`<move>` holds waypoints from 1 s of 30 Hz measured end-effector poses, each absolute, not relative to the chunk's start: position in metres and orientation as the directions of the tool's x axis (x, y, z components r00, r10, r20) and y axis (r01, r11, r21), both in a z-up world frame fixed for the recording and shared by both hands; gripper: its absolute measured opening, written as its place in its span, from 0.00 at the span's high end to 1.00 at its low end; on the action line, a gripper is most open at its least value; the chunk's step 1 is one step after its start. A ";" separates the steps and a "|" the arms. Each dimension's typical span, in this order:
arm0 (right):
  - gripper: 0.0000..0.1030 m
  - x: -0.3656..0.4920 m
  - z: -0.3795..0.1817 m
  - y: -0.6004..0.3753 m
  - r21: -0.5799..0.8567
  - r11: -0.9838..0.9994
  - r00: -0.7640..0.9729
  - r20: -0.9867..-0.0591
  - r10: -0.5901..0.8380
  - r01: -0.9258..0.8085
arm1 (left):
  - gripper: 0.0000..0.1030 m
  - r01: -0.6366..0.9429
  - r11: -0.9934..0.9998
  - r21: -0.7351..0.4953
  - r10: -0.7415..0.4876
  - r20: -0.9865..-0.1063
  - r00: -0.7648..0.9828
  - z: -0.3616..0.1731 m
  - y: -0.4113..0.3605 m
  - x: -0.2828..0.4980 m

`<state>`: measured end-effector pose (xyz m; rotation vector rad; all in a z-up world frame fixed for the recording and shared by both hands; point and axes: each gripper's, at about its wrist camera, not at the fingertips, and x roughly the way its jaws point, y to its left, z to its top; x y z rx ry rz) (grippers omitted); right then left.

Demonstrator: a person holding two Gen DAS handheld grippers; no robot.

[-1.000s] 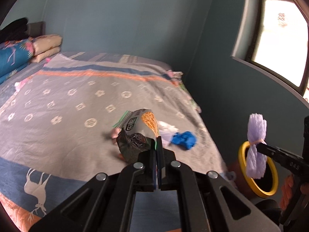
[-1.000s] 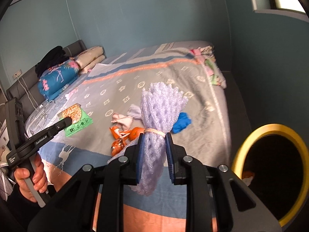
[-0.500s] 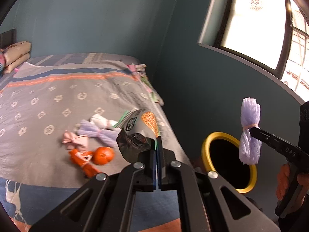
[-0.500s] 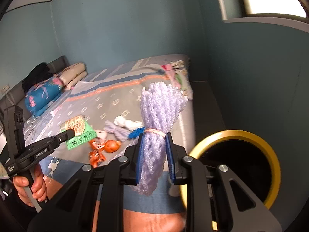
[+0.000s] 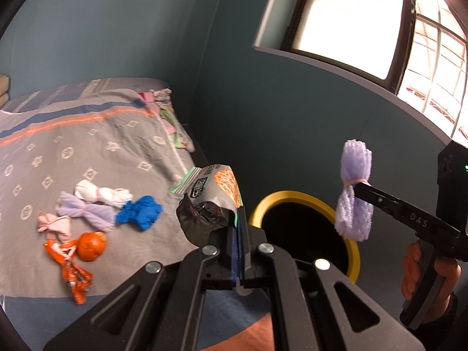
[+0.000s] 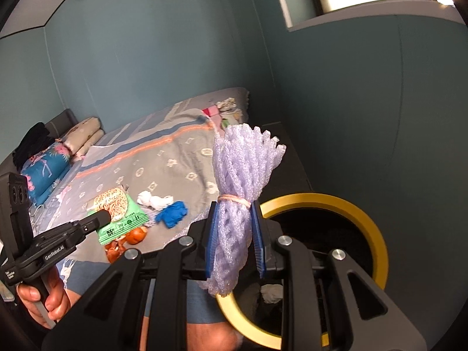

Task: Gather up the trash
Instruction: 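Carry the purple net and green packet over the yellow-rimmed bin with both grippers, then open both grippers to drop the net and packet into the bin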

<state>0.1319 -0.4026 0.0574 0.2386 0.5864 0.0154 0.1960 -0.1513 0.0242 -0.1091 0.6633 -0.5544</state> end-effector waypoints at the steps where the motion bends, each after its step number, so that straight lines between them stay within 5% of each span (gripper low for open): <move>1: 0.79 0.132 0.056 -0.406 0.231 0.971 0.832 -0.549 0.079 0.060 | 0.99 0.459 0.847 -0.267 -0.524 -0.557 0.644 0.023 -0.158 0.197; 27: 0.78 0.153 0.000 -0.489 0.321 0.921 0.778 -0.628 0.033 0.219 | 0.99 0.569 0.754 -0.327 -0.623 -0.629 0.464 -0.037 -0.272 0.210; 30: 0.74 0.158 0.000 -0.483 0.326 0.917 0.773 -0.633 0.032 0.229 | 0.81 0.575 0.749 -0.329 -0.630 -0.621 0.466 -0.036 -0.268 0.206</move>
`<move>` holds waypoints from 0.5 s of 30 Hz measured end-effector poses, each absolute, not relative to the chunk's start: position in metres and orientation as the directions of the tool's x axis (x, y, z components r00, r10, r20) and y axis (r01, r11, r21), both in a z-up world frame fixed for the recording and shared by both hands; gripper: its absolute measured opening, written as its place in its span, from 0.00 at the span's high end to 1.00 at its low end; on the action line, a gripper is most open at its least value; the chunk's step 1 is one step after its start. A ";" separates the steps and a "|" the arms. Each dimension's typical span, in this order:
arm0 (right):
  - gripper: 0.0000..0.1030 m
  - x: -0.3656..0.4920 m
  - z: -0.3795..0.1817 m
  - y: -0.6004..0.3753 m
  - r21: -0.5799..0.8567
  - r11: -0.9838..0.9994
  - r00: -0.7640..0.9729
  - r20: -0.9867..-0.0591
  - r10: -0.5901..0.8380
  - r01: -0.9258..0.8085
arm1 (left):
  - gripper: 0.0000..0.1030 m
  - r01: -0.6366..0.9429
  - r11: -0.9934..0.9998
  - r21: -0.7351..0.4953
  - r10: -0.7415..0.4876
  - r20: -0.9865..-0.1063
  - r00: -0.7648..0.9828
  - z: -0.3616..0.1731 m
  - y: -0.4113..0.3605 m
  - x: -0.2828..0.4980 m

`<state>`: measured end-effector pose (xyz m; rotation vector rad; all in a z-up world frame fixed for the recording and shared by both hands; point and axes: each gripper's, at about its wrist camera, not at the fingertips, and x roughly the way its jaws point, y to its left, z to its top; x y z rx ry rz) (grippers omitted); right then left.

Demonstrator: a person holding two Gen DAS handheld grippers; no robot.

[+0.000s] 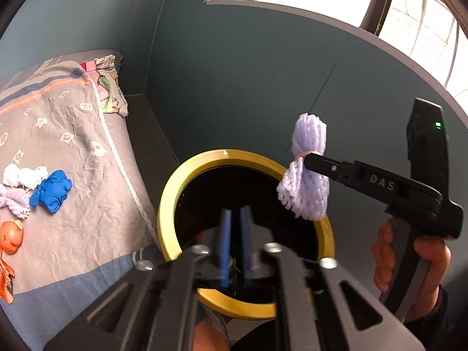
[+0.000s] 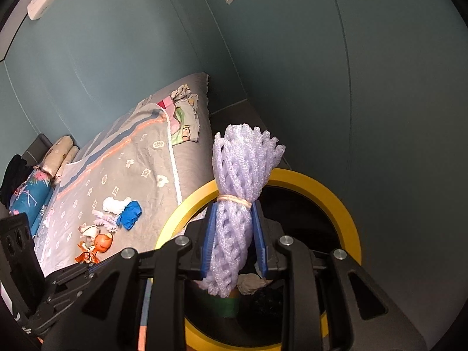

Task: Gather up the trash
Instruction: 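Open both grippers to drop the net and packet into the bin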

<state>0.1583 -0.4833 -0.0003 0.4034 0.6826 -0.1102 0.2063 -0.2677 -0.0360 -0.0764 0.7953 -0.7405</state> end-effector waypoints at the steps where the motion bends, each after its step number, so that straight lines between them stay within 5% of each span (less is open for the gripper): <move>1: 0.73 0.161 -0.001 -0.480 0.323 0.915 0.769 -0.639 0.022 0.242 | 0.68 0.572 0.752 -0.327 -0.628 -0.618 0.473 -0.035 -0.265 0.204; 4: 0.67 0.161 -0.002 -0.481 0.330 0.908 0.765 -0.644 0.018 0.257 | 0.52 0.551 0.775 -0.309 -0.607 -0.606 0.514 -0.032 -0.251 0.201; 6: 0.53 0.161 -0.003 -0.481 0.334 0.905 0.766 -0.642 0.013 0.264 | 0.46 0.536 0.791 -0.296 -0.589 -0.607 0.534 -0.030 -0.241 0.201; 15: 0.39 0.168 0.006 -0.453 0.298 0.922 0.772 -0.636 0.000 0.246 | 0.26 0.412 0.866 -0.282 -0.495 -0.596 0.632 -0.025 -0.178 0.208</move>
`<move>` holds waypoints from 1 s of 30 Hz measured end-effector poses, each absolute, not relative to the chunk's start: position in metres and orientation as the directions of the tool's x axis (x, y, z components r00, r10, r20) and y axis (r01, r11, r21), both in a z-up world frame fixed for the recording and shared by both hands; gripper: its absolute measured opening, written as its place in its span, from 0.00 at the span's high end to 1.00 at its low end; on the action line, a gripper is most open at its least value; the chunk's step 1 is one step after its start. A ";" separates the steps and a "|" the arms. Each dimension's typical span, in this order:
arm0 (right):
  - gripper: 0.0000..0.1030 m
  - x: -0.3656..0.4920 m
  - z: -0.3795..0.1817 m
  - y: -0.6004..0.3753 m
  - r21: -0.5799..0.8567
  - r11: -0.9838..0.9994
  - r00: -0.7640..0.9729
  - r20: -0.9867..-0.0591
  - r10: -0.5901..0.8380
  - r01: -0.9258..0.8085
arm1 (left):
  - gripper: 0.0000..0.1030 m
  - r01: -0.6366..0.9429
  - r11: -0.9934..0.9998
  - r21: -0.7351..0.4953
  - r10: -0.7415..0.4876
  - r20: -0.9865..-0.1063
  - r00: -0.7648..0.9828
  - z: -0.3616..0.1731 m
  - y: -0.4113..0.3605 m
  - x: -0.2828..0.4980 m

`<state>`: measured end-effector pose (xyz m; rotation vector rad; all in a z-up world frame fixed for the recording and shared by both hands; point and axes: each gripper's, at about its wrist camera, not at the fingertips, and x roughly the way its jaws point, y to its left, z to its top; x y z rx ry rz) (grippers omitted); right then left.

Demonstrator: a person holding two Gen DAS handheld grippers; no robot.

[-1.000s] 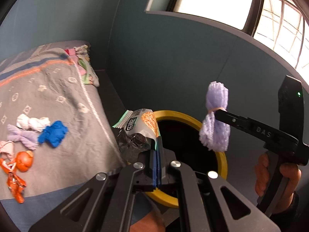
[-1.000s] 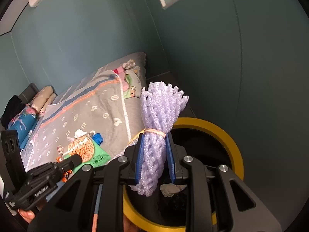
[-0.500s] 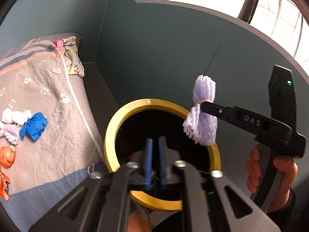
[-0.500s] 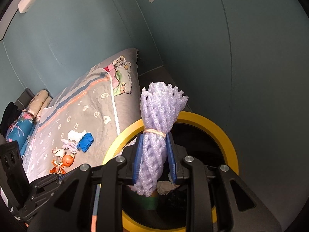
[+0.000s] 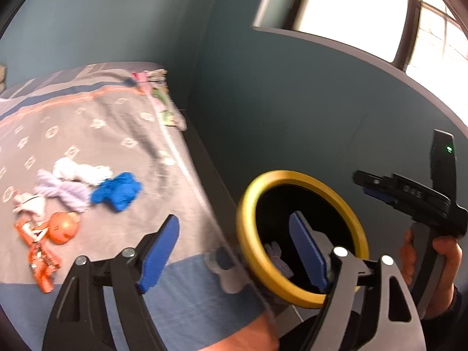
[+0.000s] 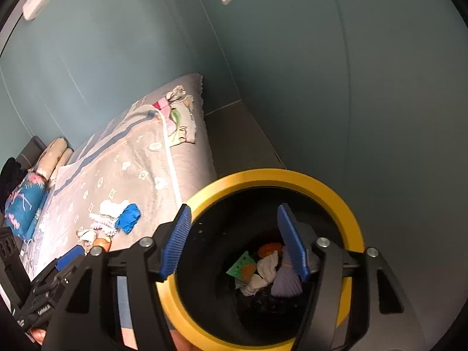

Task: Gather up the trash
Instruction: 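Open both grippers to drop the net and packet into the bin, then move both grippers back over the bed toward the remaining trash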

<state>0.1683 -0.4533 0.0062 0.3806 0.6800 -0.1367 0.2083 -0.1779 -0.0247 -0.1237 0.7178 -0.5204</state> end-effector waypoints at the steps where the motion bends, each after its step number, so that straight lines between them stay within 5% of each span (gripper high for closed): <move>1: 0.37 0.170 0.008 -0.449 0.295 0.925 0.775 -0.632 0.003 0.238 | 0.25 0.399 0.873 -0.279 -0.483 -0.596 0.641 -0.025 -0.171 0.209; 17: 0.32 0.220 0.026 -0.326 0.251 0.968 0.776 -0.610 0.158 0.000 | 0.22 0.169 0.952 -0.257 -0.297 -0.622 0.724 -0.038 -0.049 0.222; 30: 0.32 0.277 -0.002 -0.243 0.219 0.970 0.699 -0.678 0.228 -0.103 | 0.22 0.037 0.969 -0.244 -0.197 -0.674 0.712 -0.076 0.013 0.235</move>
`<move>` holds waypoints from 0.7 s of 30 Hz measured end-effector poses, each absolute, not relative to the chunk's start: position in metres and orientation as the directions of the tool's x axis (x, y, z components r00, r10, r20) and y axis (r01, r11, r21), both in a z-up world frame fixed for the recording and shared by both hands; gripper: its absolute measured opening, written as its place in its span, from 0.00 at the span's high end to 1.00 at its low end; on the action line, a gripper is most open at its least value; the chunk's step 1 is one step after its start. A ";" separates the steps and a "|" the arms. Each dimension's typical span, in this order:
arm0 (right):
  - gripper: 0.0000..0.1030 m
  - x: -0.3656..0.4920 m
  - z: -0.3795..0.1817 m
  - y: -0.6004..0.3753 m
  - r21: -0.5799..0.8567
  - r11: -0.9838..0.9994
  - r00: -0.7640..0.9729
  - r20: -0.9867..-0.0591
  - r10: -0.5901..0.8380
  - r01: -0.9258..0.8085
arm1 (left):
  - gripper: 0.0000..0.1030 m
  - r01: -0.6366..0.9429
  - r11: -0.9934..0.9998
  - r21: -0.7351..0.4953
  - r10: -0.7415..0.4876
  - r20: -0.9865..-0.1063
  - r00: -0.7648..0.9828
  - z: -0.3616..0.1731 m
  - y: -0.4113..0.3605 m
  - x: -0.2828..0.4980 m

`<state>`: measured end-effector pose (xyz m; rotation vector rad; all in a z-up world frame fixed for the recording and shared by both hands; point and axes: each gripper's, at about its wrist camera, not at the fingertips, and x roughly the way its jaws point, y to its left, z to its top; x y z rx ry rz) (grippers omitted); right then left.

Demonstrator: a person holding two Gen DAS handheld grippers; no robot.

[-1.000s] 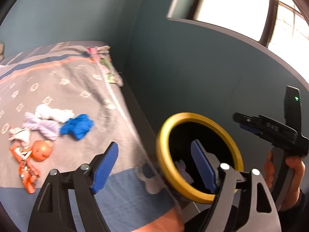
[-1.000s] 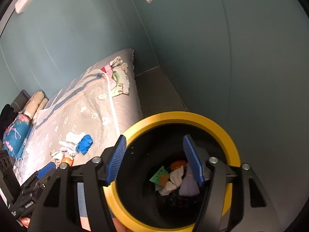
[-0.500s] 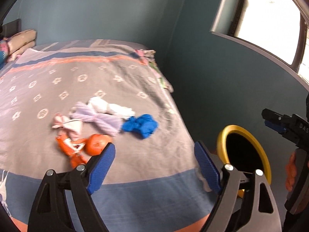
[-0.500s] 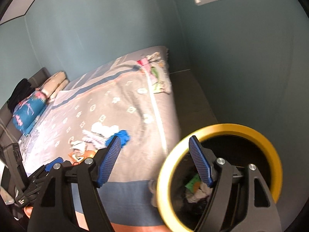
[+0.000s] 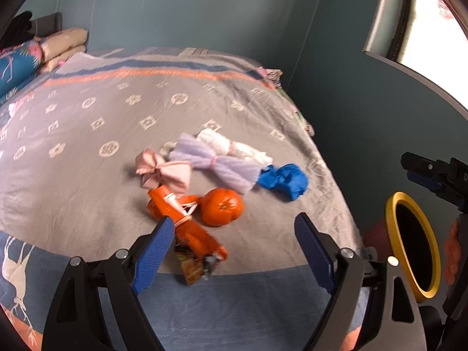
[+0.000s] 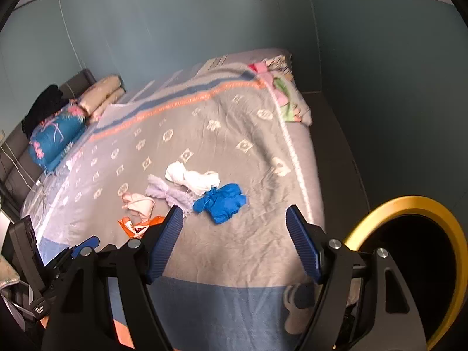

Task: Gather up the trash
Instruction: 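Move both grippers back over the bed toward the remaining trash, then grasp the blue glove with the right gripper while the left grasps the orange snack bag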

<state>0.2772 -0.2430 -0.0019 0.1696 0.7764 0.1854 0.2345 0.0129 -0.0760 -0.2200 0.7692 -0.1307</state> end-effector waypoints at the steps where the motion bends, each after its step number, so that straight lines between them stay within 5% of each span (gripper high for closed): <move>1: 0.32 0.283 -0.007 -0.237 0.216 0.970 0.690 -0.686 0.231 -0.110 | 0.22 0.031 0.968 -0.248 -0.196 -0.678 0.708 -0.079 0.015 0.236; 21: 0.32 0.391 -0.112 -0.159 0.087 0.990 0.557 -0.820 0.132 -0.107 | 0.22 -0.042 0.953 -0.301 -0.205 -0.738 0.643 -0.143 0.041 0.272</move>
